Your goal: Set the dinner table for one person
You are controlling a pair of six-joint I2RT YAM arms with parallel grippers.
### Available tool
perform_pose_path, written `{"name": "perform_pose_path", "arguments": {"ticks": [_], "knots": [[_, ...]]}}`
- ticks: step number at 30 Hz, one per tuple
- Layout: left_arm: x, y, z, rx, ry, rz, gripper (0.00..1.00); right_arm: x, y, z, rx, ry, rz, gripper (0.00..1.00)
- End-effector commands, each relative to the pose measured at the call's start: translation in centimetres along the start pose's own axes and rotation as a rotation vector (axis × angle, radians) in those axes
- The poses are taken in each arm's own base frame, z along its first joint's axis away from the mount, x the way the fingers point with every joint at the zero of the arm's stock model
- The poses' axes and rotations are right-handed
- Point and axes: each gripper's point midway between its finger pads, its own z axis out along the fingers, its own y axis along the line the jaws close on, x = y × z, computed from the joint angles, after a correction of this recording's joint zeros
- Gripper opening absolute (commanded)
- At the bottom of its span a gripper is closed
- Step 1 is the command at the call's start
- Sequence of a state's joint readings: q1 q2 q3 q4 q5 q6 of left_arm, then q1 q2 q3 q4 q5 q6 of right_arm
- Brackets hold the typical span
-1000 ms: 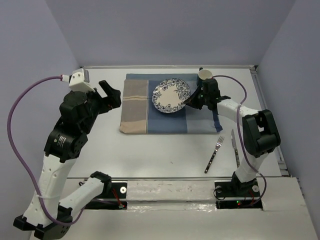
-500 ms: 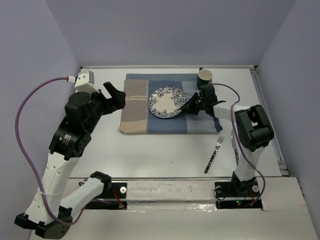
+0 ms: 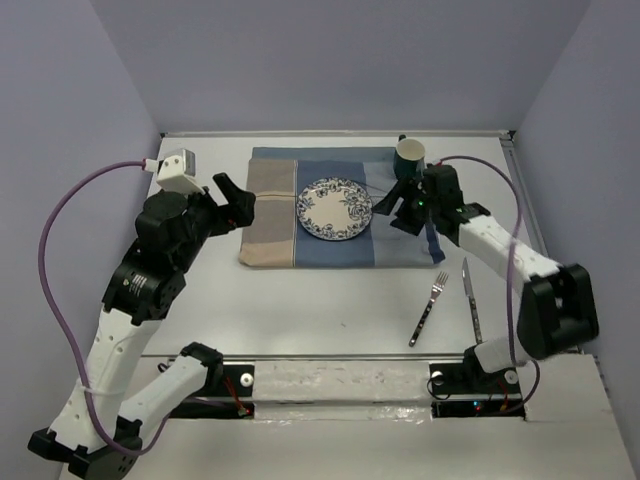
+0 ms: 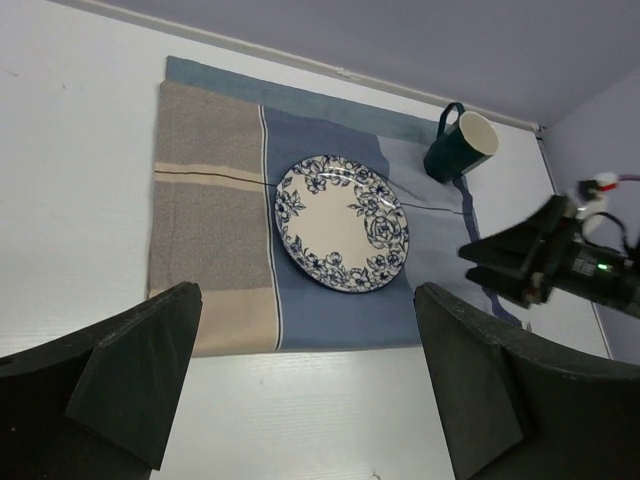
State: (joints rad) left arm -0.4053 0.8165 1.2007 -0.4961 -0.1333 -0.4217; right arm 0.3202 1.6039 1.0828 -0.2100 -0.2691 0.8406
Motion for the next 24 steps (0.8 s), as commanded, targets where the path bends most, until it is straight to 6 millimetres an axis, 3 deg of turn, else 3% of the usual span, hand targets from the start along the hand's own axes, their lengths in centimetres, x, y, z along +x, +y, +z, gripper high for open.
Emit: {"name": "perform_pose_path", "arguments": {"ticks": [1,3,4,6,9,11,21,24], "knots": [[2.6,0.2,0.4,0.034,0.049,0.064,0.99,4.9,-8.6,-7.5,0.320,0.001,0.008,0.74],[4.0,0.4,0.6,0.040,0.075,0.074,0.99,6.8,-10.8,-10.4,0.390,-0.017,0.054,0.72],[4.3,0.4,0.6,0.049,0.081,0.078,0.99,8.9,-14.3,-11.9,0.520,0.011,0.074,0.71],[5.3,0.3,0.8,0.064,0.098,0.088,0.99,10.7,-15.7,-14.0,0.578,0.031,0.115,0.68],[5.8,-0.1,1.0,0.086,0.105,0.093,0.99,12.5,-17.7,-15.3,0.669,0.095,0.121,0.66],[6.0,-0.3,1.1,0.095,0.106,0.095,0.99,12.8,-18.8,-15.4,0.724,0.114,0.111,0.66],[5.8,-0.3,0.5,0.101,0.087,0.093,0.99,12.6,-19.9,-13.1,0.770,0.166,0.061,0.53],[5.7,-0.3,0.4,0.101,0.081,0.089,0.99,12.5,-20.1,-12.1,0.764,0.178,0.044,0.44]]}}
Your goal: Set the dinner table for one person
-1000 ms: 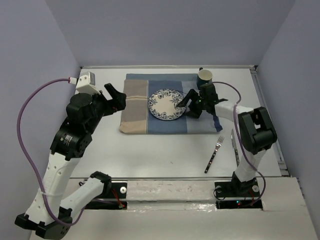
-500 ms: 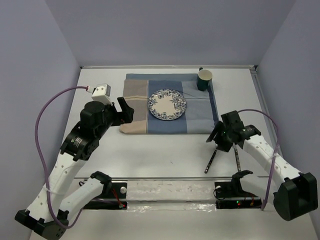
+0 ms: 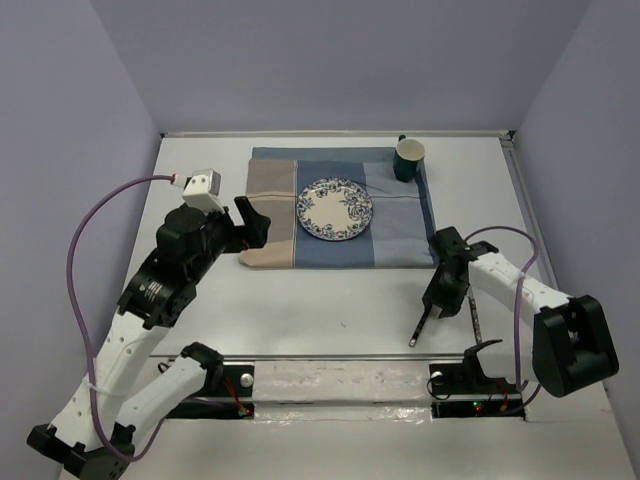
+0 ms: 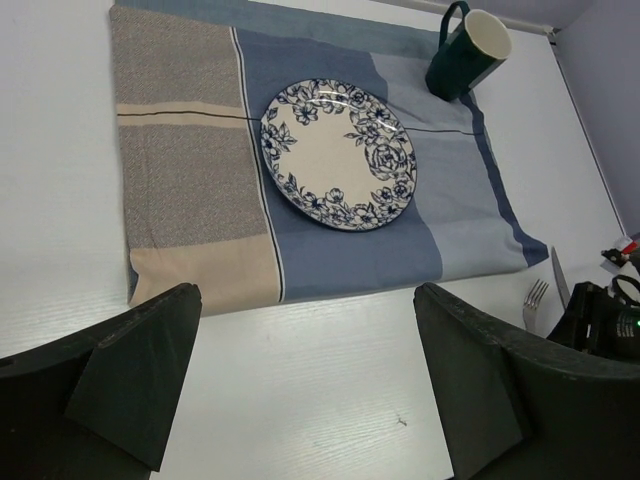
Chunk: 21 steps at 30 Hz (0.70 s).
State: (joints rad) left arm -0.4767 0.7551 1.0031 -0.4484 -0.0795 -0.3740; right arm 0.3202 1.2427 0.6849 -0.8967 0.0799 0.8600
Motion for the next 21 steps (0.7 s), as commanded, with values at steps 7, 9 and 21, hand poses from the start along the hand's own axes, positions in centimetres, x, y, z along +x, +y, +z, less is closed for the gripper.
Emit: {"name": "perform_pose_path", "arguments": {"ticks": [7,9,21], "knots": [[-1.0,-0.4,-0.5,0.023,-0.053,0.000,0.99,-2.8,1.3,1.9,0.003,-0.086,-0.063,0.12],[-0.9,-0.3,-0.5,0.017,-0.051,0.001,0.99,-3.3,1.6,1.6,-0.009,-0.111,-0.078,0.00],[-0.8,0.0,-0.5,0.004,-0.048,0.003,0.99,-4.2,3.9,-1.0,-0.095,-0.155,-0.134,0.44]]}}
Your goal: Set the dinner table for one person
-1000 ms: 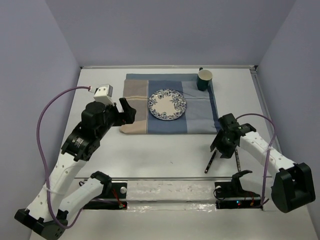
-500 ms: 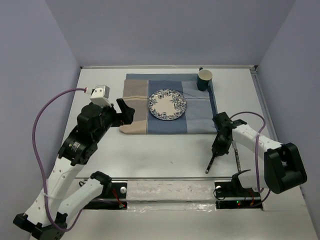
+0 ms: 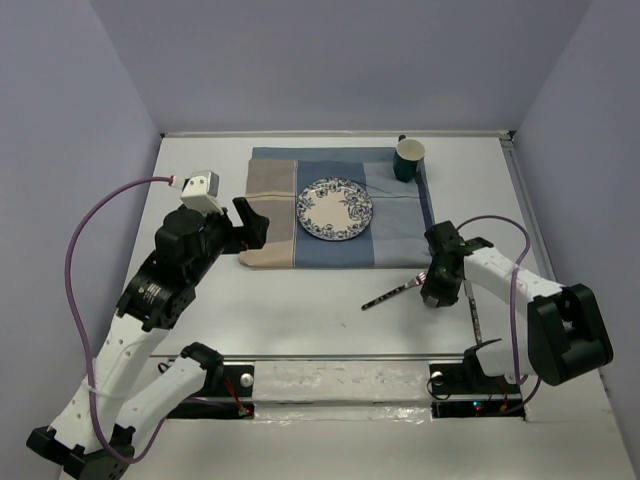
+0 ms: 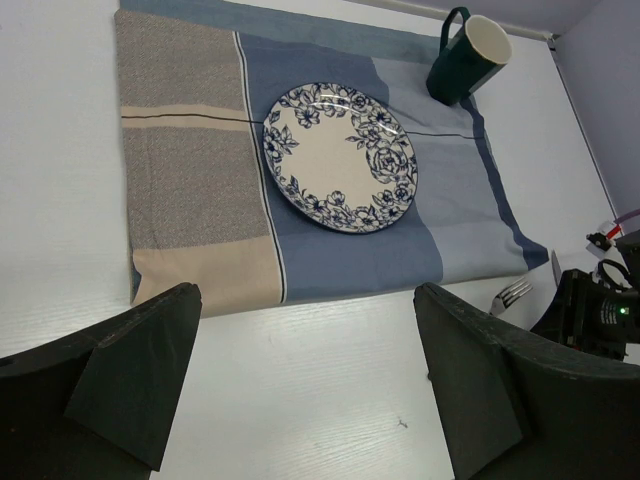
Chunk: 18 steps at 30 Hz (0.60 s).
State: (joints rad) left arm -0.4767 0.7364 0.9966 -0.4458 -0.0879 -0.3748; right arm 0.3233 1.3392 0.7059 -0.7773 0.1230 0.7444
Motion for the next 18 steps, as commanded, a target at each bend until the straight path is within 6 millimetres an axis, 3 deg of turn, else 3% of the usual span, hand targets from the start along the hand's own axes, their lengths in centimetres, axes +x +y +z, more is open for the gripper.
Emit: {"name": "perform_pose_path", "arguments": {"ticks": [1,5,9,14,18], "knots": [[-0.5,-0.1,0.0,0.006,-0.026,0.006,0.99,-2.5,3.1,-2.9,-0.113,-0.103,-0.027,0.47],[-0.3,-0.2,0.1,0.012,-0.020,0.001,0.99,-1.8,8.0,-5.4,-0.231,-0.118,-0.045,0.67],[-0.4,-0.3,0.1,0.014,-0.019,0.009,0.99,-1.8,10.2,-5.2,-0.239,-0.126,-0.020,0.68],[-0.6,-0.3,-0.1,0.011,-0.019,0.021,0.99,-2.5,10.4,-3.4,-0.175,-0.137,-0.006,0.66],[-1.3,-0.3,-0.4,0.006,-0.034,0.028,0.99,-1.6,10.1,-2.1,-0.122,-0.094,-0.014,0.62]]}}
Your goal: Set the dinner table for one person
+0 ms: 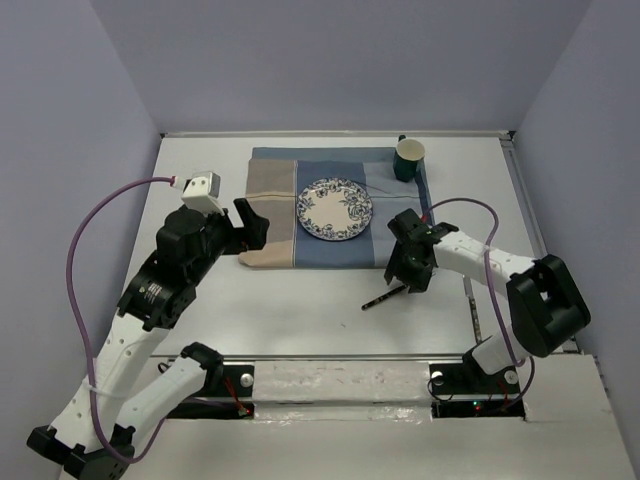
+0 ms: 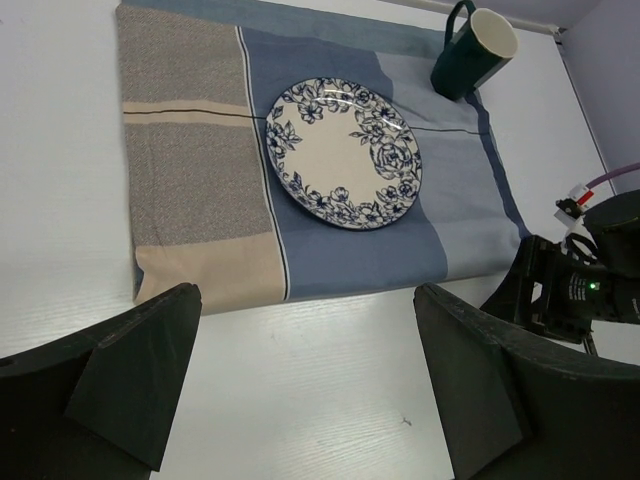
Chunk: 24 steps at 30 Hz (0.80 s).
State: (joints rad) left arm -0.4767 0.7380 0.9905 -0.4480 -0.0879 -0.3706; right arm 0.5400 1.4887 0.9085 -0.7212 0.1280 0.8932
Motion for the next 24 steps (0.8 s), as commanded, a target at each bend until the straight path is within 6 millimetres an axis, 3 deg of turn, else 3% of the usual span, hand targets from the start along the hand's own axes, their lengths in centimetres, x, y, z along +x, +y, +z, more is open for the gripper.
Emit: {"name": "perform_pose_path", "arguments": {"ticks": [1,6,8,9,13,15,17,21,22,24], "knots": [[-1.7,-0.3,-0.6,0.002,-0.047,0.027,0.99,-0.8,0.5,0.0,0.019,-0.033,0.034,0.62],[-1.9,-0.3,-0.6,0.001,-0.050,0.034,0.99,-0.1,0.1,0.8,0.047,-0.014,0.032,0.61],[-1.9,-0.3,-0.6,0.000,-0.051,0.036,0.99,0.3,-0.2,1.5,0.064,-0.002,0.032,0.52],[-2.0,-0.3,-0.6,0.000,-0.052,0.037,0.99,0.4,-0.3,1.7,0.070,0.000,0.037,0.42],[-2.0,-0.2,-0.7,-0.006,-0.053,0.037,0.99,1.0,-1.2,2.5,0.090,0.002,0.049,0.36],[-2.0,-0.1,-0.8,-0.008,-0.053,0.042,0.99,1.1,-1.9,2.7,0.106,-0.012,0.066,0.21],[-2.1,-0.1,-0.9,-0.012,-0.056,0.043,0.99,0.8,-2.3,2.3,0.111,-0.036,0.068,0.00],[-2.0,0.2,-0.9,-0.025,-0.048,0.047,0.99,-0.2,-1.1,-1.6,0.068,-0.124,-0.011,0.00],[-1.9,0.4,-0.9,-0.035,-0.045,0.049,0.99,-1.5,0.8,-4.0,0.017,-0.181,-0.064,0.00],[-1.8,0.7,-0.9,-0.053,-0.042,0.053,0.99,-3.3,3.5,-6.4,-0.048,-0.224,-0.091,0.00]]}}
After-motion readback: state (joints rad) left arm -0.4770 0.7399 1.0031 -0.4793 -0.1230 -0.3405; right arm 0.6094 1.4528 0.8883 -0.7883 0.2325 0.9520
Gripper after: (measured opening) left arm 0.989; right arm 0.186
